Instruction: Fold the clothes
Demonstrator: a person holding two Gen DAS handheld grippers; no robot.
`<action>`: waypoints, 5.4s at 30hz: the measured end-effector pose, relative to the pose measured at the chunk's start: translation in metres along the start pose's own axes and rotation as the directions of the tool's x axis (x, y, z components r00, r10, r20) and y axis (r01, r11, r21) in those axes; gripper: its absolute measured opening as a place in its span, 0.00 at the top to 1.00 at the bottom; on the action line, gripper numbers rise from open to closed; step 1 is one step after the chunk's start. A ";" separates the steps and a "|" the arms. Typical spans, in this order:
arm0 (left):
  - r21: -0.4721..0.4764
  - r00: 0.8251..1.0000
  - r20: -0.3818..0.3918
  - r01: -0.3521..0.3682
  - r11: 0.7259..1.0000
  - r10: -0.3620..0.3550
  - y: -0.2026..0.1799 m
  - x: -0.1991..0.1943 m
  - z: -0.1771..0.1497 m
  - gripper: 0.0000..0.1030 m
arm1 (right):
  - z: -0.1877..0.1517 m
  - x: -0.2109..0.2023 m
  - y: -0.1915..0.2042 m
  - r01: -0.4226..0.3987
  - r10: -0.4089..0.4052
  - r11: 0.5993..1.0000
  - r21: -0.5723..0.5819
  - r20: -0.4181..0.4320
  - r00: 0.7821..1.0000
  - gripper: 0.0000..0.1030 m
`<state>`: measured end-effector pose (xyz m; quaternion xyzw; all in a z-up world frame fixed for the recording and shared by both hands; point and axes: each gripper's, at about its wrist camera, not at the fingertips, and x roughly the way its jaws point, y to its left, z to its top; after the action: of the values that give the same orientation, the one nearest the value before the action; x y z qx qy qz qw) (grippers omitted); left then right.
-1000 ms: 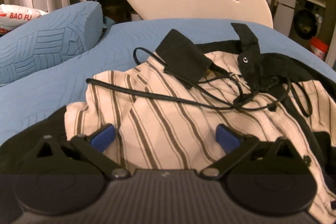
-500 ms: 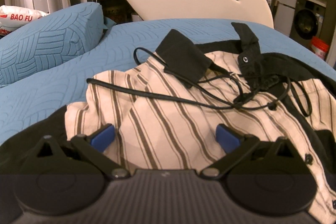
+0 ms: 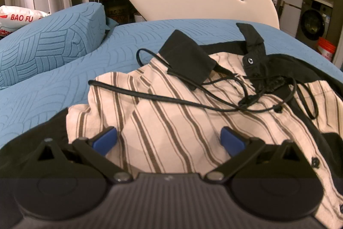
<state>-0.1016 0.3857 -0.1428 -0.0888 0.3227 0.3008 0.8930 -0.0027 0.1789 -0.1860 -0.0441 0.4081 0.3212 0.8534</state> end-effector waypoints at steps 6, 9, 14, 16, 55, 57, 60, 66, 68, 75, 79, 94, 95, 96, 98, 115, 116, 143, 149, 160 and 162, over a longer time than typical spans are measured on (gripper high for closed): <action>0.001 1.000 0.001 -0.003 1.000 0.003 -0.001 0.000 -0.001 0.00 | 0.005 -0.021 0.006 0.031 -0.033 0.999 -0.033 -0.048 0.998 0.89; 0.000 1.000 0.000 0.000 1.000 0.000 0.000 0.000 -0.001 0.00 | 0.004 -0.020 0.001 0.022 -0.021 1.000 0.002 -0.107 0.994 0.87; 0.001 0.992 -0.129 -0.014 1.000 0.014 -0.002 -0.020 0.018 0.10 | 0.000 -0.039 -0.008 0.013 -0.015 0.998 0.066 0.029 0.999 0.41; 0.012 0.994 -0.106 0.013 1.000 -0.012 -0.003 -0.060 0.021 0.05 | -0.017 -0.041 0.019 -0.010 0.021 0.993 -0.116 0.089 0.996 0.21; 0.075 0.994 -0.020 0.111 0.991 -0.110 0.022 -0.247 -0.033 0.98 | -0.047 -0.068 0.120 -0.127 0.188 0.740 -0.661 0.022 0.982 0.00; 0.006 0.991 -0.019 0.136 0.991 -0.135 0.030 -0.248 -0.026 0.98 | -0.065 -0.045 0.133 0.015 0.071 0.590 -0.807 0.070 0.995 0.00; -0.027 0.991 -0.010 0.130 0.991 -0.130 0.037 -0.252 -0.013 0.98 | -0.086 -0.009 0.139 0.147 -0.004 0.351 -0.925 0.155 0.988 0.04; -0.022 0.988 -0.023 0.154 0.988 -0.155 0.052 -0.275 -0.005 0.97 | -0.048 -0.030 0.112 0.045 0.089 0.429 -0.902 0.092 0.992 0.96; -0.038 0.978 -0.044 0.201 0.979 -0.202 0.060 -0.290 -0.004 0.96 | -0.028 -0.068 0.095 0.014 0.171 0.482 -0.876 0.110 0.979 0.96; 0.073 0.934 -0.272 0.262 0.962 -0.234 0.070 -0.289 -0.041 0.66 | 0.013 -0.136 0.030 -0.107 0.177 0.542 -0.833 -0.011 0.984 0.95; 0.140 0.931 -0.338 0.195 0.971 -0.139 0.077 -0.291 -0.067 0.49 | -0.006 -0.100 0.024 -0.008 0.002 0.487 -0.873 -0.008 1.000 0.92; 0.413 0.932 -0.322 0.297 0.861 -0.167 -0.042 -0.257 -0.060 0.04 | -0.080 -0.019 0.110 0.222 0.060 0.168 -0.960 0.235 0.970 0.97; 0.478 0.940 -0.313 0.280 0.833 -0.137 -0.057 -0.252 -0.068 0.08 | -0.071 -0.027 0.108 0.171 0.057 0.241 -0.955 0.190 0.980 0.92; 0.540 0.947 -0.302 0.263 0.799 -0.107 -0.072 -0.248 -0.076 0.08 | -0.062 -0.037 0.104 0.128 0.074 0.313 -0.941 0.159 0.985 0.93; 0.661 0.962 -0.268 0.226 0.716 -0.056 -0.101 -0.240 -0.094 0.08 | -0.042 -0.058 0.094 0.099 0.102 0.396 -0.913 0.151 0.983 0.93; 0.494 0.932 -0.302 0.334 0.803 -0.201 -0.098 -0.264 -0.099 0.92 | -0.005 -0.113 0.069 -0.023 0.159 0.597 -0.802 0.090 0.983 0.95; 0.454 0.899 -0.375 0.392 0.800 -0.227 -0.094 -0.260 -0.102 0.87 | -0.009 -0.105 0.068 -0.087 0.143 0.607 -0.790 0.000 0.990 0.95; -0.055 0.997 0.034 -0.060 0.997 0.062 -0.042 -0.150 -0.085 0.00 | 0.039 0.032 0.132 -0.068 0.250 0.911 -0.406 0.415 0.875 0.04; -0.132 0.997 0.074 -0.018 0.991 0.028 -0.025 -0.146 -0.090 0.00 | 0.027 0.109 0.116 -0.204 0.261 0.932 -0.301 0.163 0.952 0.00; -0.072 0.989 0.102 -0.098 0.993 0.105 -0.038 -0.114 -0.082 0.00 | 0.028 0.116 0.105 -0.278 0.325 0.928 -0.249 0.169 0.931 0.00; -0.069 0.988 0.106 -0.102 0.992 0.109 -0.040 -0.112 -0.082 0.00 | 0.025 0.114 0.102 -0.280 0.327 0.927 -0.249 0.173 0.929 0.00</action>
<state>-0.1891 0.2705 -0.1376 -0.0834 0.2675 0.3623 0.8890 0.0073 0.3264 -0.2332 -0.0396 0.2789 0.4959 0.8214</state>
